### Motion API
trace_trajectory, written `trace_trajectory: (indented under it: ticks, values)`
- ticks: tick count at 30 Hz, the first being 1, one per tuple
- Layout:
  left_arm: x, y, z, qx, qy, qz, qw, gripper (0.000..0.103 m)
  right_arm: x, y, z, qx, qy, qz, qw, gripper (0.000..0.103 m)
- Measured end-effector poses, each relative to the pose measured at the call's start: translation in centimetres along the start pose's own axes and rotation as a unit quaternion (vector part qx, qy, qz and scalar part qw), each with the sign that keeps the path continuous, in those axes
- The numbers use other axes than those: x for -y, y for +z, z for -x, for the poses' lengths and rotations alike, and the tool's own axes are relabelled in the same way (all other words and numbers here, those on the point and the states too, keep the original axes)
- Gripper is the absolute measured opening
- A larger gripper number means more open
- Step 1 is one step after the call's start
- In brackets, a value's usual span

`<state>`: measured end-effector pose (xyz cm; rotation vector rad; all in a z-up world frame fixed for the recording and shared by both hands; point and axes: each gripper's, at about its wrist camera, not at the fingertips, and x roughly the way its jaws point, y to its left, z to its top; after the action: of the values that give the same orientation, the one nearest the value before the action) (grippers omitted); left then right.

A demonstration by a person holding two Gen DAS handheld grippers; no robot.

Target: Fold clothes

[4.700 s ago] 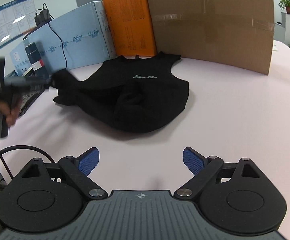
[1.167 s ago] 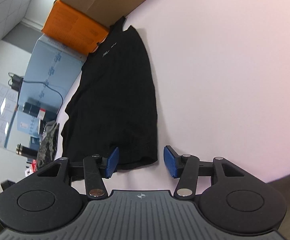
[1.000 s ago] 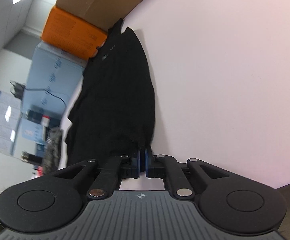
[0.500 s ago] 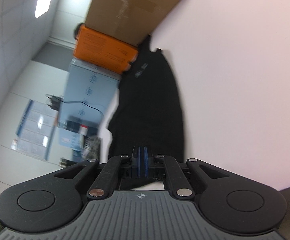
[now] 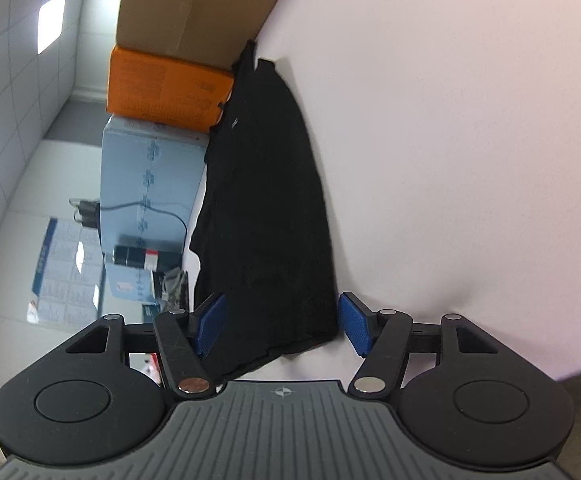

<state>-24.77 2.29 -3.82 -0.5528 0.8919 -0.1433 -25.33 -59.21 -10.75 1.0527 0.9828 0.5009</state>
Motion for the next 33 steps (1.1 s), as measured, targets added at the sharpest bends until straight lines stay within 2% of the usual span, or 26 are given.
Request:
trace_trajectory:
  ticks: [1, 2, 3, 4, 5, 11, 14, 17, 21, 23, 25, 27, 29, 31, 33]
  values:
    - [0.1, 0.0, -0.4, 0.008, 0.002, 0.0, 1.0, 0.076, -0.3, 0.1, -0.4, -0.004, -0.007, 0.009, 1.0, 0.046]
    - [0.2, 0.0, -0.8, 0.017, 0.005, -0.001, 0.9998, 0.064, -0.6, 0.3, -0.9, -0.014, -0.02, 0.017, 1.0, 0.03]
    - [0.4, 0.1, -1.0, 0.019, 0.011, -0.008, 0.9997, 0.028, -0.7, 0.4, -1.4, -0.028, -0.034, 0.022, 0.999, 0.005]
    - [0.5, 0.3, -1.0, 0.018, 0.007, -0.008, 0.9998, 0.01, -0.7, 0.5, -1.7, -0.037, -0.038, 0.024, 0.998, 0.005]
    - [0.5, 0.6, -0.8, 0.017, -0.001, -0.004, 0.9998, 0.005, -0.8, 0.5, -1.7, -0.038, -0.027, 0.025, 0.999, 0.005]
    - [1.2, 2.2, 3.6, 0.05, -0.058, -0.01, 0.997, 0.005, -2.8, 2.2, 1.2, -0.016, 0.081, 0.027, 0.996, 0.005]
    - [1.6, 2.4, 5.7, 0.06, -0.074, -0.022, 0.9952, 0.005, -3.3, 3.0, 2.5, -0.019, 0.1, 0.031, 0.994, 0.005]
    - [1.1, 2.0, 6.3, 0.045, -0.062, -0.027, 0.9967, 0.005, -2.9, 3.2, 2.9, -0.043, 0.093, 0.032, 0.994, 0.005]
    - [-1.0, 0.5, 5.6, 0.009, -0.028, -0.01, 0.9995, 0.004, -1.2, 2.4, 2.4, -0.077, 0.061, 0.021, 0.995, 0.005]
    - [-2.0, -0.3, 4.9, -0.011, -0.016, 0.006, 0.9998, 0.005, -0.4, 2.2, 2.1, -0.079, 0.01, 0.025, 0.996, 0.005]
    - [-2.4, -0.8, 4.4, -0.02, -0.019, 0.018, 0.9995, 0.013, 0.6, 2.3, 2.3, -0.064, -0.024, 0.017, 0.998, 0.009]
    - [-2.4, -1.1, 4.1, -0.019, -0.027, 0.029, 0.999, 0.05, 1.8, 2.3, 2.9, -0.044, -0.037, -0.002, 0.998, 0.018]
    - [-2.2, -1.2, 4.0, -0.004, -0.03, 0.037, 0.9989, 0.064, 2.3, 2.4, 3.5, -0.027, -0.014, -0.023, 0.999, 0.029]
    - [-1.9, -1.2, 3.2, -0.006, -0.03, 0.046, 0.9985, 0.065, 1.9, 2.4, 3.3, -0.026, -0.004, -0.018, 0.999, 0.047]
    - [-1.6, -1.2, 2.2, -0.013, -0.03, 0.049, 0.9983, 0.066, 1.3, 2.4, 2.8, -0.031, 0.0, -0.004, 1.0, 0.057]
